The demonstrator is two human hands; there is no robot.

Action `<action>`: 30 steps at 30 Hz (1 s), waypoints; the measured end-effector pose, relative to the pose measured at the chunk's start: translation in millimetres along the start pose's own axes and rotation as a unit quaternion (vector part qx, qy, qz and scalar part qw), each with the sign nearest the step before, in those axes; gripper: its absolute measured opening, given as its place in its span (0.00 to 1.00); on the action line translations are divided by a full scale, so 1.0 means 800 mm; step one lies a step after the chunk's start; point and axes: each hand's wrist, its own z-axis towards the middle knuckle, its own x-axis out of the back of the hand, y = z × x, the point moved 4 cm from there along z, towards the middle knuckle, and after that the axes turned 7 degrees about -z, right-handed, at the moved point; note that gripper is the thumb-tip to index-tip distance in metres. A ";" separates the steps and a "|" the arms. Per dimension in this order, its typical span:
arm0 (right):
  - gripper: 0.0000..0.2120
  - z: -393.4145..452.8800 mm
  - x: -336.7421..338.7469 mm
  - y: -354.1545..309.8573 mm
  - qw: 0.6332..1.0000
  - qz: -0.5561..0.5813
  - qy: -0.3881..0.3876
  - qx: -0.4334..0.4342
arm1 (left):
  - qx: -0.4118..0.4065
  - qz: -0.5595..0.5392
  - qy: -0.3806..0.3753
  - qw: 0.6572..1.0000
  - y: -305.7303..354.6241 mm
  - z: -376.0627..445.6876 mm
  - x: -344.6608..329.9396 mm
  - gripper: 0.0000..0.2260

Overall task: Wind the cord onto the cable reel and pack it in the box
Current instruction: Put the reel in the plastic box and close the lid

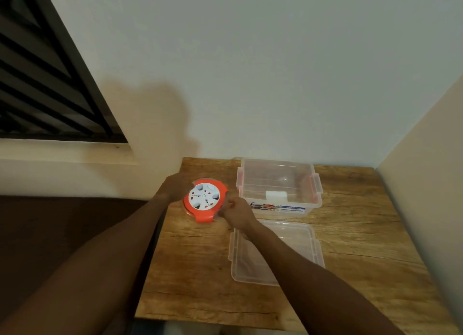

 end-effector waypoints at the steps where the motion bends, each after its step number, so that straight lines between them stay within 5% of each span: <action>1: 0.21 0.010 -0.005 0.002 1.000 0.020 -0.001 -0.021 | 0.001 0.013 -0.022 1.000 -0.002 0.004 -0.002 0.21; 6: 0.31 0.051 -0.031 0.017 0.987 0.106 -0.020 -0.121 | -0.001 0.062 -0.101 0.993 -0.029 0.033 -0.018 0.28; 11: 0.31 0.060 -0.041 0.021 0.969 0.163 -0.005 -0.185 | 0.020 0.163 -0.056 0.985 -0.046 0.043 -0.031 0.31; 14: 0.28 0.058 -0.048 0.016 0.965 0.174 -0.021 -0.195 | 0.051 0.032 -0.077 0.995 -0.053 0.037 -0.026 0.26; 20: 0.45 0.071 -0.078 0.001 0.994 -0.014 -0.012 -0.103 | 0.099 -0.207 -0.036 0.973 -0.086 0.005 0.002 0.15; 25: 0.34 0.046 -0.020 -0.071 0.995 -0.088 0.026 0.033 | 0.069 -0.313 0.032 0.947 -0.049 -0.009 0.032 0.07; 30: 0.33 0.022 0.084 -0.089 0.983 -0.133 0.115 0.062 | 0.009 -0.360 0.055 0.931 0.052 -0.004 0.029 0.15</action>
